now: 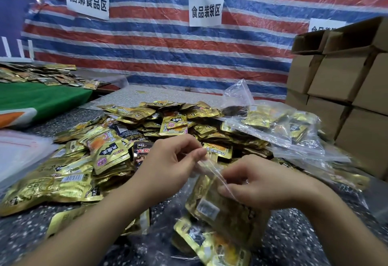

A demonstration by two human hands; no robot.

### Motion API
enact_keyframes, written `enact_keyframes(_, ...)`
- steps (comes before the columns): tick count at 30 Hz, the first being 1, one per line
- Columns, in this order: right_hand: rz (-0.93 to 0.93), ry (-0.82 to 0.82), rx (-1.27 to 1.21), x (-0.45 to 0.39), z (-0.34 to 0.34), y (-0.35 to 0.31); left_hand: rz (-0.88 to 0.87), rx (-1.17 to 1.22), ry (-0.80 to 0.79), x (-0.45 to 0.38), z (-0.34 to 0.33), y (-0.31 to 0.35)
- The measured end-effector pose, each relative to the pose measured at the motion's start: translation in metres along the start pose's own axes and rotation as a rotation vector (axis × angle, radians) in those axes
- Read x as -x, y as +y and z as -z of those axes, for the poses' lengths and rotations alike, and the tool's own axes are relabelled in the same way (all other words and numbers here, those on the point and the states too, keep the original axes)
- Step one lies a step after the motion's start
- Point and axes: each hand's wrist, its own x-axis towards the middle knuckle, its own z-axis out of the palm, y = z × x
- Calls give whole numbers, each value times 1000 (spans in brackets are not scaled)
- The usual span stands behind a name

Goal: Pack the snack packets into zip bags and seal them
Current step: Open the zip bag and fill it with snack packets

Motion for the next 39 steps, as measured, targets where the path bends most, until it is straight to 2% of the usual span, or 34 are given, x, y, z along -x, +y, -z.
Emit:
enact_keyframes(2,-52,72,36,-3,-5,0,16,39,21,0,-1,-2)
enact_keyframes(5,-105,216,-147,-2,-2,1,30,129,111,-1,2,-3)
enact_keyframes(7,-45,247,-154,1,0,2,1,114,186,-2,4,-3)
enact_keyframes(9,40,308,-34,3,0,4,-29,110,253,-3,7,-2)
enact_keyframes(13,225,647,-82,-2,-1,6,-26,255,326,-6,12,4)
enact_keyframes(15,285,742,-121,-3,-1,3,51,378,299,-7,13,8)
enact_keyframes(17,279,773,-148,-5,-3,3,206,432,187,-9,15,10)
enact_keyframes(20,233,823,-208,-7,-4,6,385,312,-74,-8,11,10)
enact_keyframes(21,225,846,-239,-7,-4,8,413,300,-113,-6,8,10)
enact_keyframes(24,242,918,-273,-6,0,7,437,439,-87,-4,3,14)
enact_keyframes(30,383,1099,-192,-1,10,-2,292,538,8,-5,2,24)
enact_keyframes(35,381,1066,-201,2,10,-1,193,557,64,-5,5,25)
enact_keyframes(39,325,1006,-85,2,11,3,188,560,116,-7,4,22)
